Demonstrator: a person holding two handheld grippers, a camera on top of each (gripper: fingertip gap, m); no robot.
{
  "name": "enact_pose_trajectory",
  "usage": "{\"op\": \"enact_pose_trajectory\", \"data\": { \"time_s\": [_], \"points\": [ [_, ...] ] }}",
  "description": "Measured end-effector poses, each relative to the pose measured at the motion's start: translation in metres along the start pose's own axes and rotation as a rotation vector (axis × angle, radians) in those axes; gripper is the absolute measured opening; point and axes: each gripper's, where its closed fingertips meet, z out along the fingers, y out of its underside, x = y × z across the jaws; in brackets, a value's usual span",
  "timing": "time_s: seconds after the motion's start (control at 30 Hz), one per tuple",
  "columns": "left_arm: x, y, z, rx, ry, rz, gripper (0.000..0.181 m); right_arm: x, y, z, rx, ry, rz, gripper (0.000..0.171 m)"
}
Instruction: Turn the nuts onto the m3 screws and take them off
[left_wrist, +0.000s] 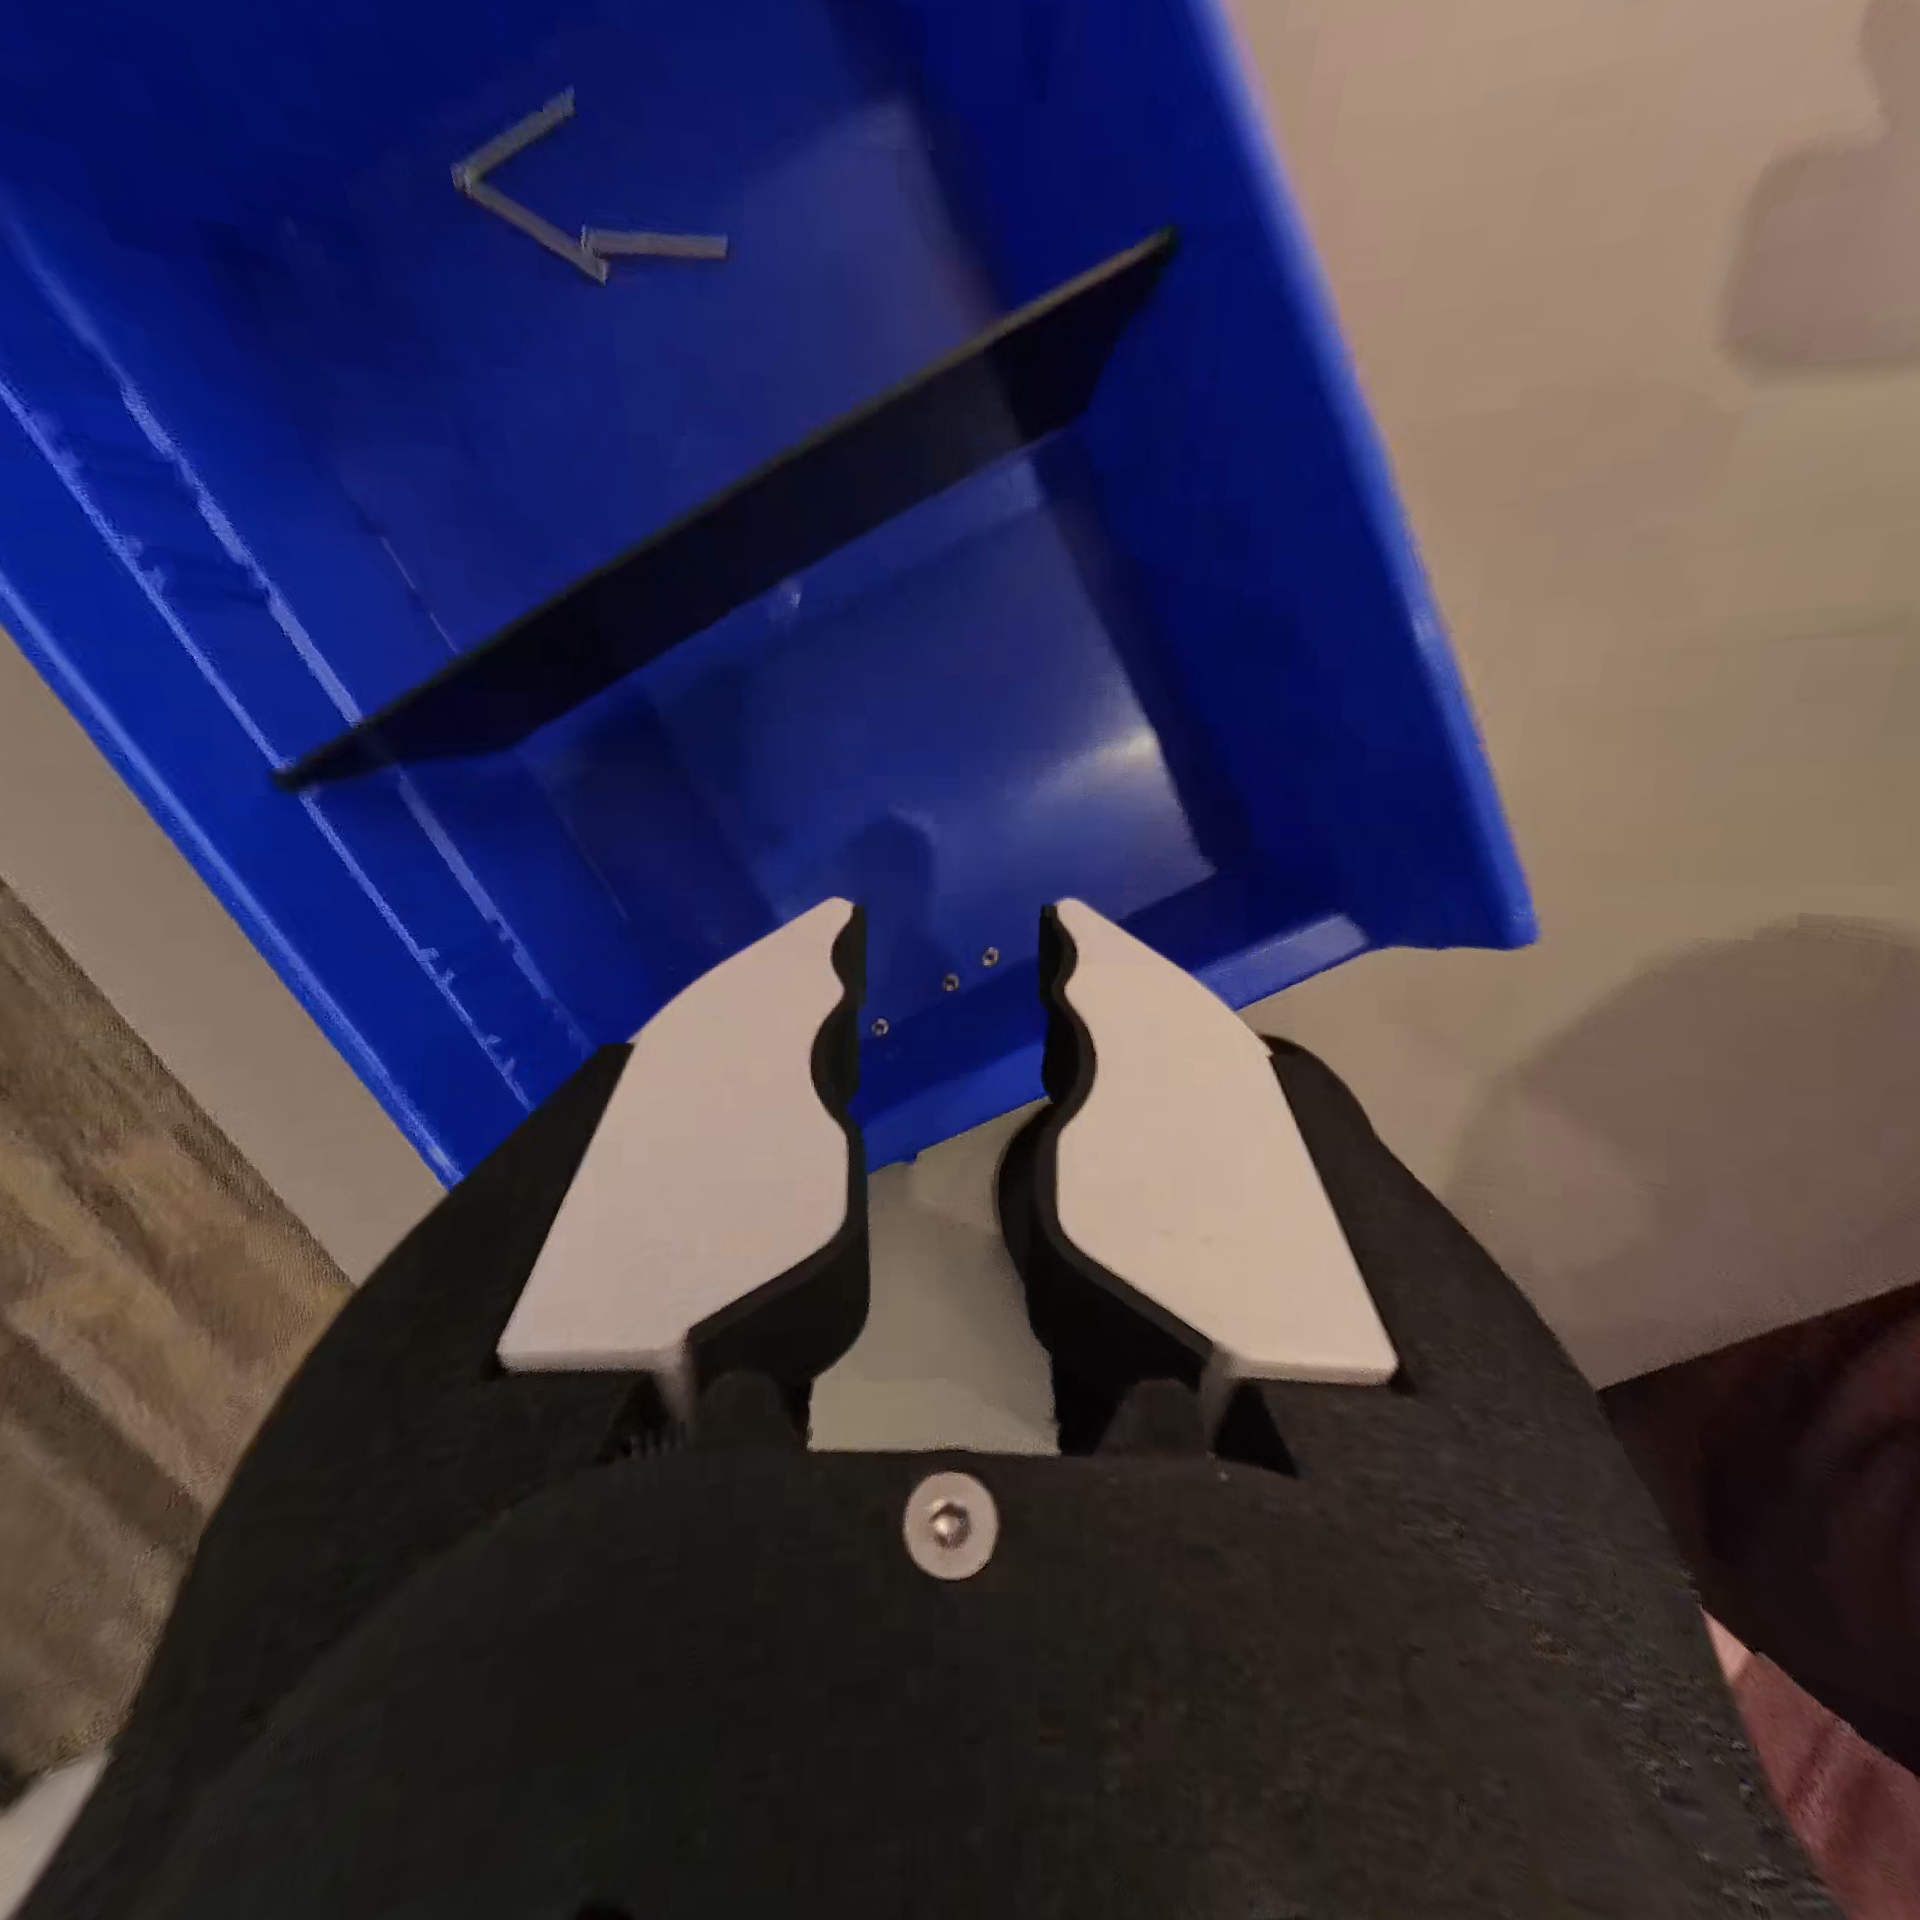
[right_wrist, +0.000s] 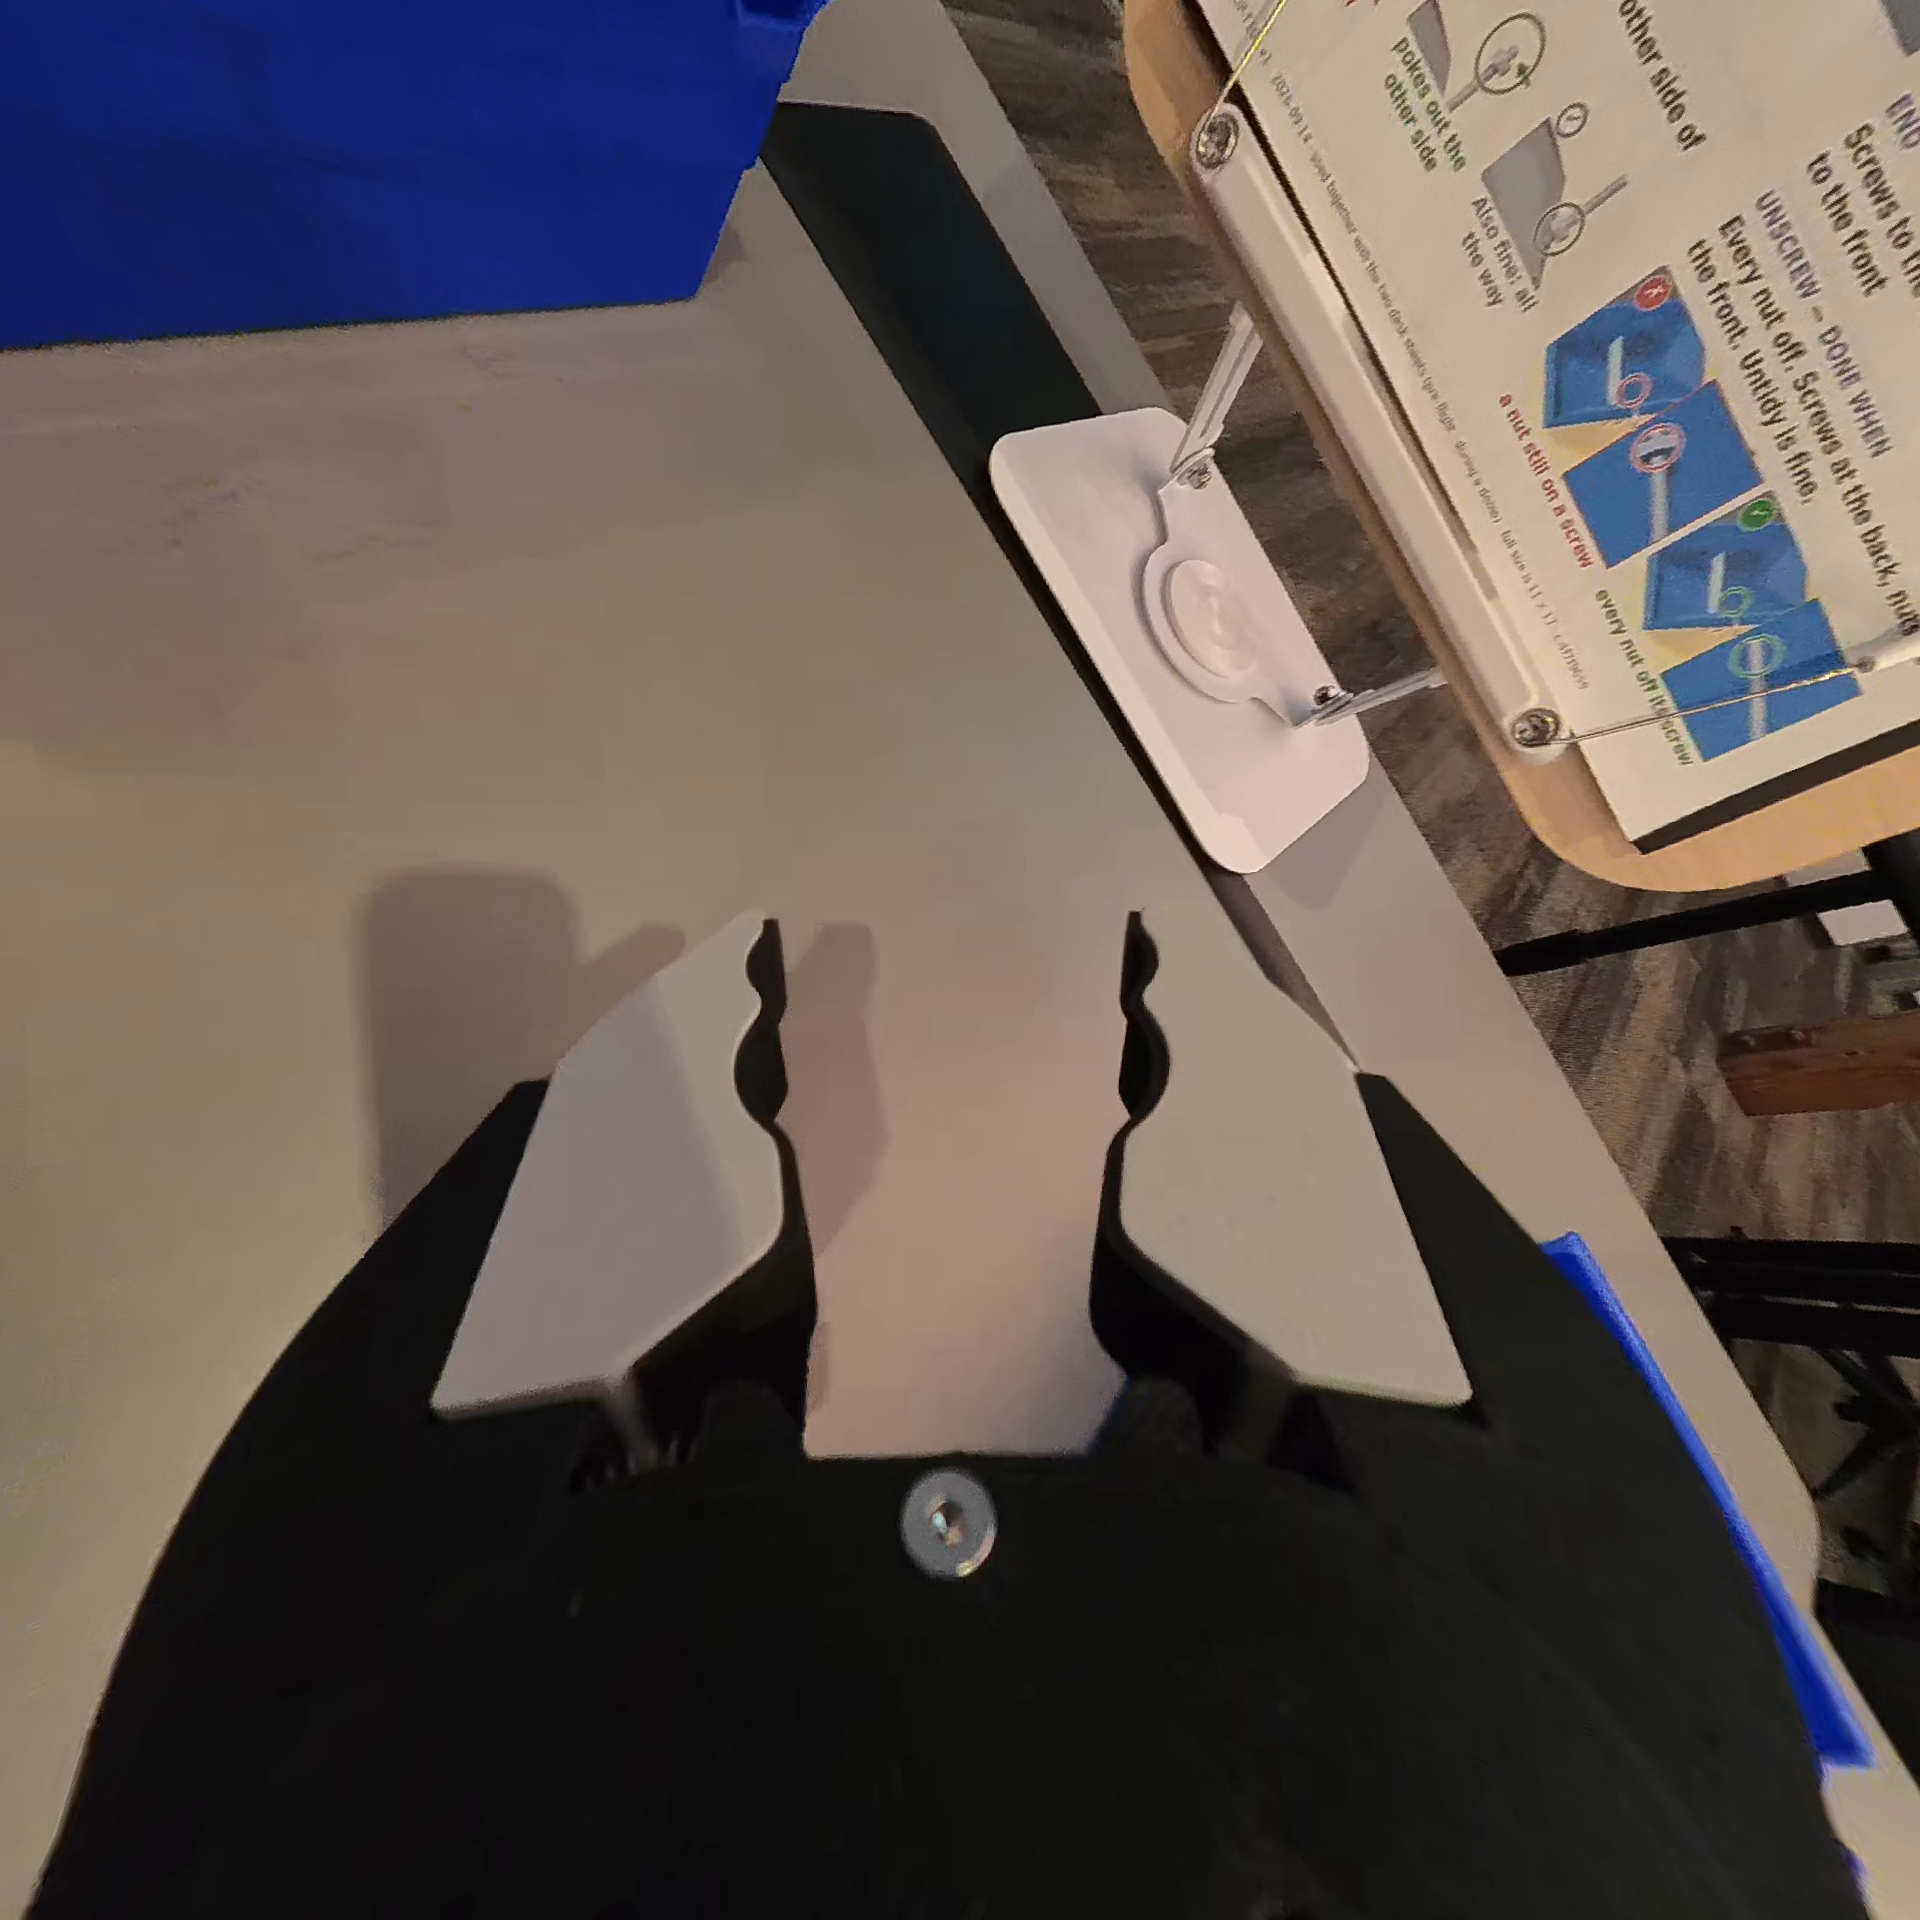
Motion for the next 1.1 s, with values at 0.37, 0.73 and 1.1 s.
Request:
{"op": "enact_pose_trajectory", "data": {
  "time_s": [0.37,0.73,1.1],
  "points": [
    [-0.021,0.032,0.05,-0.285,0.008,-0.139,0.032,-0.009,0.005,0.005,-0.001,-0.098,0.019,0.064],
    [-0.001,0.046,0.084,-0.476,0.121,-0.124,0.032,-0.016,0.004,0.006,0.016,-0.154,0.027,0.065],
    [0.008,0.057,0.087,-0.588,0.128,-0.062,0.026,-0.02,0.007,0.01,0.004,-0.168,0.009,0.065]
  ]
}}
